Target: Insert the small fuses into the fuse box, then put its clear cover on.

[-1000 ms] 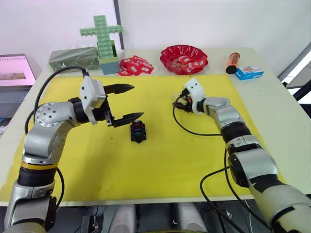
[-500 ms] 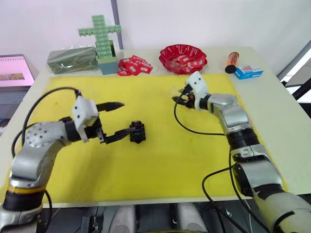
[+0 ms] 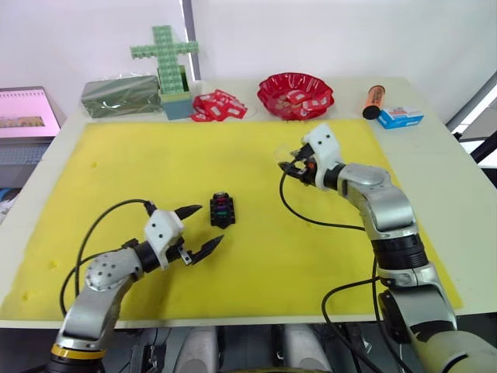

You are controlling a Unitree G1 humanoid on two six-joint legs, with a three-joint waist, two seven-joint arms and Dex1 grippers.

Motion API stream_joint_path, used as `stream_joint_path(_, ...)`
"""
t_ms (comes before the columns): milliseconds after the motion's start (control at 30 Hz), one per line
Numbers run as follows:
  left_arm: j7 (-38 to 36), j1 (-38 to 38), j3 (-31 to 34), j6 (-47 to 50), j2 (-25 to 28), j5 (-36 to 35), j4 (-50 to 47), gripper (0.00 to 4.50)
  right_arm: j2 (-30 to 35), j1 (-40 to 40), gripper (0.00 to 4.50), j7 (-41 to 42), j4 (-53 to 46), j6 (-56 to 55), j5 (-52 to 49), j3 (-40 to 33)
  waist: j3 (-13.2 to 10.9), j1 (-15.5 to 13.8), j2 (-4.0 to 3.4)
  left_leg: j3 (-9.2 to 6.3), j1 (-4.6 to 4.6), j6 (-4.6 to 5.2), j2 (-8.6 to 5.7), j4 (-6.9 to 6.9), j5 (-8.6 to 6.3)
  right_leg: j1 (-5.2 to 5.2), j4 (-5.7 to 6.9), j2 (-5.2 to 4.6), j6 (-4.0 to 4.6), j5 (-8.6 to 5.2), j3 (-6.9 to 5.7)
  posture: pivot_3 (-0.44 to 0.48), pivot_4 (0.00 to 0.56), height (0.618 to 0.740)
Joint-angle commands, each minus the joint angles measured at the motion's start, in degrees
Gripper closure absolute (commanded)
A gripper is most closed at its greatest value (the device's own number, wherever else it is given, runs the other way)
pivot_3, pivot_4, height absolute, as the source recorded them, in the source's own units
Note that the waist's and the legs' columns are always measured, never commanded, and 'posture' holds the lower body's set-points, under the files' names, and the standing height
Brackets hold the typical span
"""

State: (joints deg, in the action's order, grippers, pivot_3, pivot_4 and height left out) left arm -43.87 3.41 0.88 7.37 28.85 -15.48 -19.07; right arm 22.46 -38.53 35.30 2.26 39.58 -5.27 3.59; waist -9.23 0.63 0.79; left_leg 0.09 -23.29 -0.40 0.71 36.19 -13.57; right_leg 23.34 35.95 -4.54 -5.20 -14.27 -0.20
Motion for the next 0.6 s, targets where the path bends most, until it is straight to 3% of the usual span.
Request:
stream_joint_path(33,3.3,-1.9,-2.2,-3.4,-3.1,3.3,5.4,0.00,0.4,-1.1,2.69,-1.1,-2.0,-0.3,-0.7,-1.1,0.0,0.0,-0.03,0.02,-0.02,0.00,0.00,0.01,0.00,0.02,0.00,0.01,-0.10,0.05,-0.01,0.000,0.150,0.740)
stream_joint_path(200,5.4,-5.6,-3.4,-6.1,-7.4,4.6,12.9,0.00,-0.1,-1.0,2.69,-2.1,-1.6,-0.8,-1.1,-0.8,0.0,-0.1,0.00,0.01,-0.02,0.00,-0.01,0.04,0.00,-0.02,0.02,0.00,-0.12,0.06,-0.05,0.000,0.150,0.740)
stream_joint_path(400,6.6,-6.1,-2.6,-7.0,-6.2,5.8,15.4,0.00,0.2,-0.7,2.69,-2.7,-2.2,-0.7,-1.3,-0.8,0.0,0.0,-0.01,0.00,0.00,0.00,0.00,0.02,0.00,-0.02,0.03,0.01,-0.12,0.07,-0.05,0.000,0.150,0.740)
stream_joint_path(600,10.8,-4.9,2.2,-4.9,-5.5,4.5,14.1,0.00,0.8,-0.4,2.69,-3.1,-2.5,-0.4,-1.5,-1.4,0.0,0.2,-0.01,-0.08,0.04,0.01,0.04,0.00,0.00,-0.01,0.06,0.04,-0.12,0.07,-0.05,0.000,0.150,0.740)
